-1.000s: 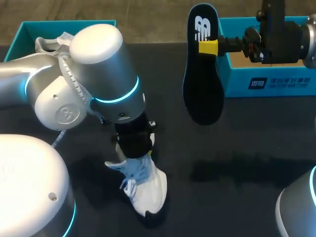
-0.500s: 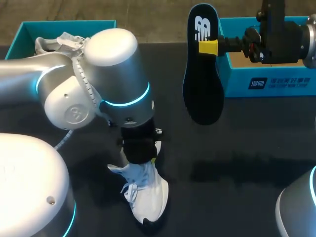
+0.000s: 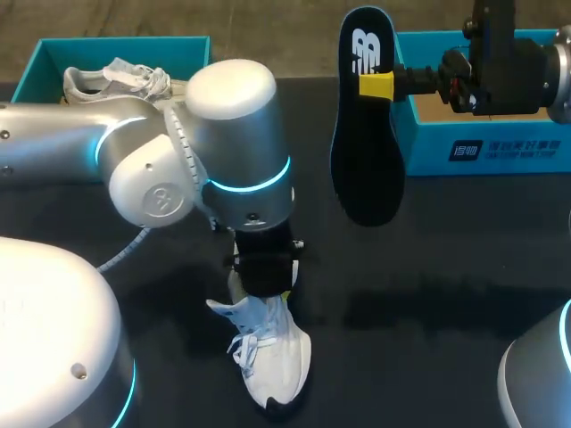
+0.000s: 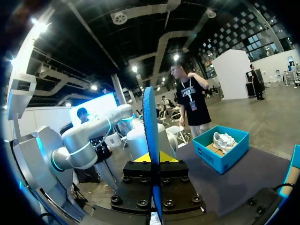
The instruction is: Take the shoe out of the shoebox, open the shoe tongue, remove and reinsert the insole, then place the shoe into the shoebox
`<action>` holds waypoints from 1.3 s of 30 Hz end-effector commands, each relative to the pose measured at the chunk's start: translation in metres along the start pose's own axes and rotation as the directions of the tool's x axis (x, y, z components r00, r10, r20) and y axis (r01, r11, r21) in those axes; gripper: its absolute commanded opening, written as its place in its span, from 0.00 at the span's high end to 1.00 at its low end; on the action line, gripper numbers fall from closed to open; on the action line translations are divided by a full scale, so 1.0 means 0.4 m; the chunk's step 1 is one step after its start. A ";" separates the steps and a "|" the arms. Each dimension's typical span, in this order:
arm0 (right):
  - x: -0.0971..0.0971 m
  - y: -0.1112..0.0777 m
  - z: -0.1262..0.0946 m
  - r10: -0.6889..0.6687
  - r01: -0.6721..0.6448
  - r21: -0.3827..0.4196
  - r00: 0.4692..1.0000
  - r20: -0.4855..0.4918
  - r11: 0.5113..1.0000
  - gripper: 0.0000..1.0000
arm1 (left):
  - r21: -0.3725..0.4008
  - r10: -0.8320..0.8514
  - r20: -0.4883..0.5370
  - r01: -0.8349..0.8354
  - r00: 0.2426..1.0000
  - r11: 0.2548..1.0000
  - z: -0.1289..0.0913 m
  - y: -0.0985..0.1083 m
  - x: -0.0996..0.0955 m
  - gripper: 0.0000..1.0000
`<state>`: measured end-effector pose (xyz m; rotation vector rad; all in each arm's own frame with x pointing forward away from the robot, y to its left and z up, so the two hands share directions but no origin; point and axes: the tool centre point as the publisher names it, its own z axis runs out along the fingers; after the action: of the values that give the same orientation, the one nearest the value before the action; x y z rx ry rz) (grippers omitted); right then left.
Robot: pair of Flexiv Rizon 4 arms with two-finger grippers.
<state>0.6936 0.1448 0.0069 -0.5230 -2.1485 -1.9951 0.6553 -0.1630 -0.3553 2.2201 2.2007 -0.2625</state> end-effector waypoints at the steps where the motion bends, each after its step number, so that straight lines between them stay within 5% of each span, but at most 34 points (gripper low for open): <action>1: -0.002 0.000 0.007 0.000 0.000 0.000 1.000 0.001 1.000 1.00 | 0.008 0.002 -0.016 -0.002 1.000 1.000 0.020 0.008 -0.019 1.00; 20: -0.002 0.000 0.007 0.000 0.000 0.000 1.000 0.001 1.000 1.00 | -0.004 -0.011 -0.038 0.011 0.999 1.000 0.071 0.033 -0.037 1.00; 22: -0.002 0.000 0.007 0.000 0.000 0.000 1.000 0.001 1.000 1.00 | -0.011 -0.014 -0.030 0.014 0.999 1.000 0.073 0.035 -0.035 0.84; 27: -0.002 0.000 0.007 0.000 0.000 0.000 1.000 0.001 1.000 1.00 | -0.019 -0.013 -0.002 0.013 1.000 1.000 0.070 0.036 -0.034 0.00; 39: -0.002 0.000 0.007 0.000 0.000 0.000 1.000 0.001 1.000 1.00 | -0.058 -0.032 0.183 0.043 0.983 0.997 -0.040 0.038 -0.024 0.00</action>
<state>0.6936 0.1448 0.0069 -0.5230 -2.1485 -1.9951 0.6755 -0.1935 -0.3591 2.0929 2.1668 -0.3120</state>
